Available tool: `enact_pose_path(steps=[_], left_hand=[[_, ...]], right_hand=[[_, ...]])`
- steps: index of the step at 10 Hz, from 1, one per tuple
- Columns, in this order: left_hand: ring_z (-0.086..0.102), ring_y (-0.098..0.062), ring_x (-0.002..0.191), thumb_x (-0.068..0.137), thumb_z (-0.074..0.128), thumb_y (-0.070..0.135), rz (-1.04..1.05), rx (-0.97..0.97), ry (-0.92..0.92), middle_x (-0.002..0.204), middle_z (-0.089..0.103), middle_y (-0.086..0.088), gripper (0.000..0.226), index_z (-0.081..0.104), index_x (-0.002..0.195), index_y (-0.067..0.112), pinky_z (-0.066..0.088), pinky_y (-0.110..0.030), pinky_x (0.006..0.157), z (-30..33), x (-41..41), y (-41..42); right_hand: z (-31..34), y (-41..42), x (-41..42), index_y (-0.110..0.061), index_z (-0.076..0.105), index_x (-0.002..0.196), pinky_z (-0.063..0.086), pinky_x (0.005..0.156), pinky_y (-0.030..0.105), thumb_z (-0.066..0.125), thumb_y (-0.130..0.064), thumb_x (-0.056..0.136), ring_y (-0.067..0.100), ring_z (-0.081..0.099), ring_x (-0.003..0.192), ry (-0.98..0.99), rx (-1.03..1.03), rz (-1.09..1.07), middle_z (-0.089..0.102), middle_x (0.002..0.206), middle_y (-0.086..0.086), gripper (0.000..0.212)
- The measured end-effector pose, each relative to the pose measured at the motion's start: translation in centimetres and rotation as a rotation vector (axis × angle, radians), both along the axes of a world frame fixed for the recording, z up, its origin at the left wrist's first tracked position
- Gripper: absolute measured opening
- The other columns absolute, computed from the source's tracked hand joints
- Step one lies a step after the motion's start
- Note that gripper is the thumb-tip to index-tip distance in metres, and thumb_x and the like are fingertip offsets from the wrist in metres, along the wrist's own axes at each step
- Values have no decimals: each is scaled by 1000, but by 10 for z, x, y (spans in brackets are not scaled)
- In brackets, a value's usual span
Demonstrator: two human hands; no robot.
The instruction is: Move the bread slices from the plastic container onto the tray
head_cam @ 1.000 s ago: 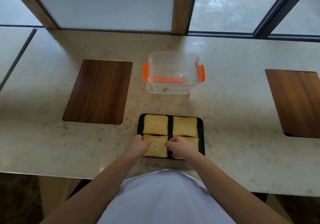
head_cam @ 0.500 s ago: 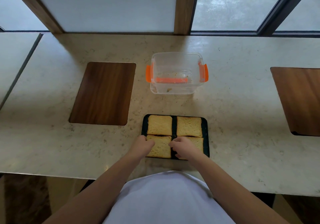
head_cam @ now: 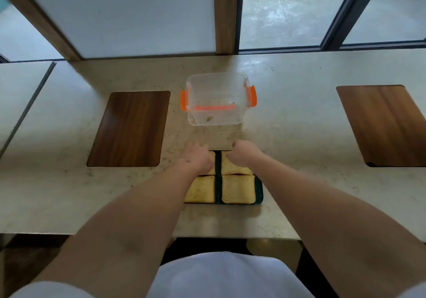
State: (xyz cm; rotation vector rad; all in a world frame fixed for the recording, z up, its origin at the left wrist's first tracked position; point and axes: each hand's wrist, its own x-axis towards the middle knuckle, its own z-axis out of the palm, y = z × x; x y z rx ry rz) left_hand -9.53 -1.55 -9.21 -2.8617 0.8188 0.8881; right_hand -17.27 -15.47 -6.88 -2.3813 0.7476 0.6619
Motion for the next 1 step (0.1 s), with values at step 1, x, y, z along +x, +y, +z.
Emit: enact_pose_path(steps=[1], left_hand=[[35,-39,135,94,35,37,78,-108,48,151,36,-16,56,35,147,21,35,-51,107,5,-18,-2]], right_hand=[[0,12,-14,-9,59,118,55,88,45,45,-32,93,33,60,104,23,-60,19,65,114,12,36]])
